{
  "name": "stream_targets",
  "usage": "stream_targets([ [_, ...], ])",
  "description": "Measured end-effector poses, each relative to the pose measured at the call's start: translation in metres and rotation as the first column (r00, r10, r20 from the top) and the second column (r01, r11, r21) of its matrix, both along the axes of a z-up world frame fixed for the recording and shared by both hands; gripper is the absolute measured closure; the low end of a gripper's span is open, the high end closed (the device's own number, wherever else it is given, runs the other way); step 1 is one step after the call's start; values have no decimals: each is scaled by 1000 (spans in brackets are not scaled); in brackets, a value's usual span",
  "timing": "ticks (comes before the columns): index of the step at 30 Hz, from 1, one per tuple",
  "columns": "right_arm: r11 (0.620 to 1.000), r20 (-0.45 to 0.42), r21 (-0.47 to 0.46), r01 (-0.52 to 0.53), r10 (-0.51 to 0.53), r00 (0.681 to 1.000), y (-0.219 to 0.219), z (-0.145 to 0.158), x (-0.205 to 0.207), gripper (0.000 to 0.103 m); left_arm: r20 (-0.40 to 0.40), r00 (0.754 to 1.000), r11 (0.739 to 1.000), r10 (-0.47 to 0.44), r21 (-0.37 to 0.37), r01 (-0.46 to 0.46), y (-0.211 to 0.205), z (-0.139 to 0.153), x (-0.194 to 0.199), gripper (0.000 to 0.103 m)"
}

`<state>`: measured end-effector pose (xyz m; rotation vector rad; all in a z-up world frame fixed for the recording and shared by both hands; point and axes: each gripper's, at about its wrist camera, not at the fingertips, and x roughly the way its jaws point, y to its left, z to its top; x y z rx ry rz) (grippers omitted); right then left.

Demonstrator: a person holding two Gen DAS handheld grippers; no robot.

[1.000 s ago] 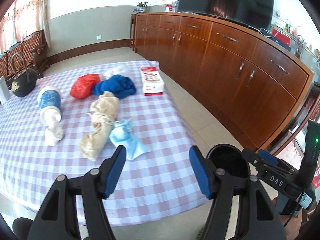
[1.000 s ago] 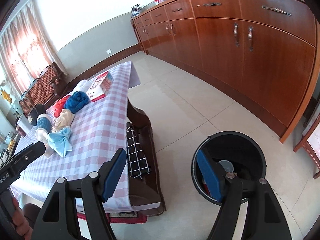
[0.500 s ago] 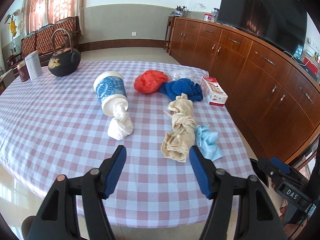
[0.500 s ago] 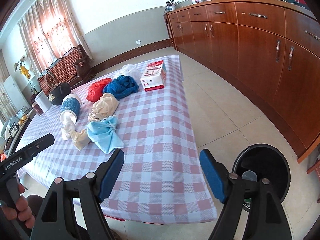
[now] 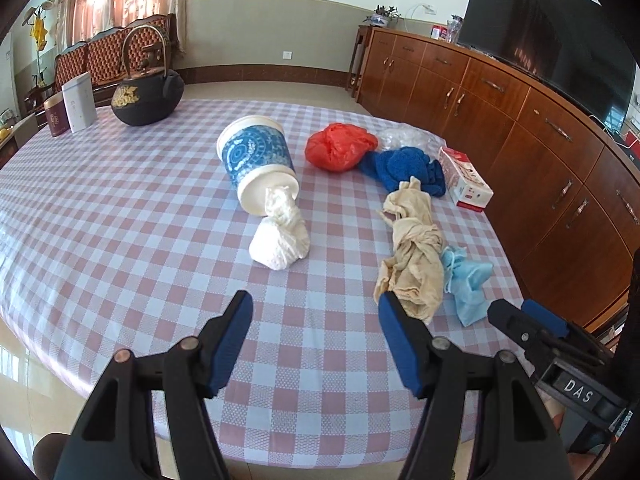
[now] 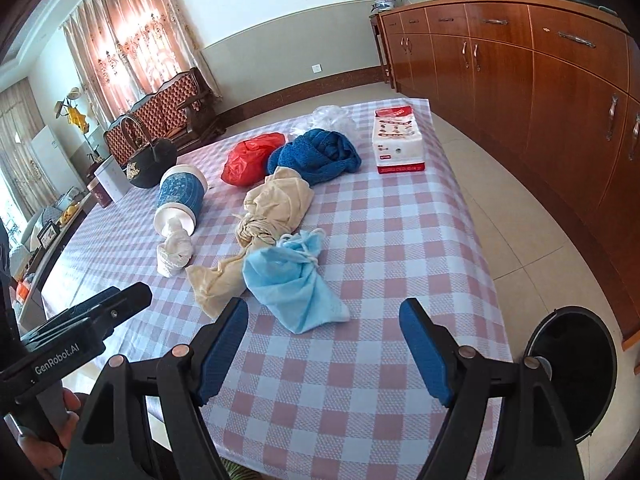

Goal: Collect trash
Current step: 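Move both tools back toward the remaining cloths on the table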

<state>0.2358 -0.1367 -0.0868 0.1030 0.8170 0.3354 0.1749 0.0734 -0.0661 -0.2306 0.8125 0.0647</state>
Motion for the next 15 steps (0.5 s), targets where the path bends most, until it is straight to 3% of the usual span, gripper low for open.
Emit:
stream_targets([
  [10,999,-6,-36,7,-7,1000,16,-10,25,24,3,1000,1000,-13,-15,13,-1,-2,15,36],
  [15,999,-2,-41,19,-19,1000,13,-11,34,45,-2,999,999,-41,-16,41,-10,-4,23,36],
])
